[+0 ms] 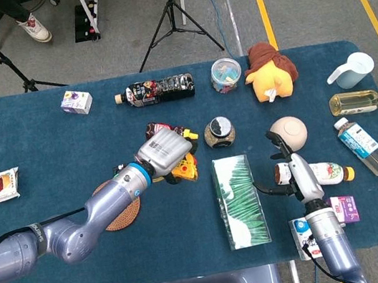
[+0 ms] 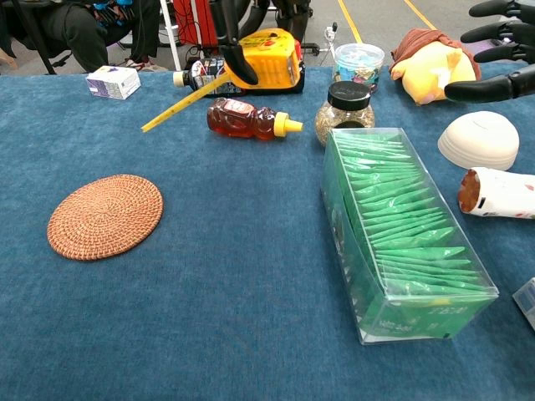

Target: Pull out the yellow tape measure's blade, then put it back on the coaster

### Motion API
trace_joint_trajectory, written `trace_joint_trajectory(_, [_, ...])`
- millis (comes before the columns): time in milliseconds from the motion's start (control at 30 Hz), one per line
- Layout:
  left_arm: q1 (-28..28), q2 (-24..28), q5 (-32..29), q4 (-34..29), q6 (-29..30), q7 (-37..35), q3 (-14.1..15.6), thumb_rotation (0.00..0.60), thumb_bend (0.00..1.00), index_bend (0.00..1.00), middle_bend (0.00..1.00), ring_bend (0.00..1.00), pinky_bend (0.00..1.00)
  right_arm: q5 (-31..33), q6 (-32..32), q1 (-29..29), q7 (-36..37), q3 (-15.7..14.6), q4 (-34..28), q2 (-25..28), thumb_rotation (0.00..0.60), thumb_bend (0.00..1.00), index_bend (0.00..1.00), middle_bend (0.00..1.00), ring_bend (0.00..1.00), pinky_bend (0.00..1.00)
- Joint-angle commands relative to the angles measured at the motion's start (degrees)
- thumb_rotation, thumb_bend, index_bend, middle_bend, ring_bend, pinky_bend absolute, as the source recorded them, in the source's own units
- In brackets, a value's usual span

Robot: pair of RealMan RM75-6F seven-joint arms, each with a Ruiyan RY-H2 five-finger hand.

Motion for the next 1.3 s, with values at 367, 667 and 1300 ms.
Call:
trace_joint_trajectory(367, [-11.39,-4.93,-16.12,3.55,2.05,2.34,5.00,0.595,0.33,0.59,0.50,0.50,0.51,1.81,2.21,1.50,-3.52,1.15,2.23,-2.67,0.575,0.20,0.00,0.06,0.08,0.21])
trace_joint_trajectory(667, [-16.44,-8.68,-24.04,6.32,3.54,2.71,6.19,0.591,0.33,0.59,0.51,0.51,0.51,2.50,1.60,2.71,-4.15,1.47,2.80,-4.17,0.571,0.20,0.00,0.05,0.07,0.21])
trace_joint_trajectory(1300, [-21.51,-12.82,-31.61,11.05,3.10,2.36,6.15,0.592,0.33,0.59,0.51,0.51,0.52,3.10,1.61,4.82,-6.95,1.55,3.50,-6.88,0.571,0.20,0.00,0.05,0.07,0.21])
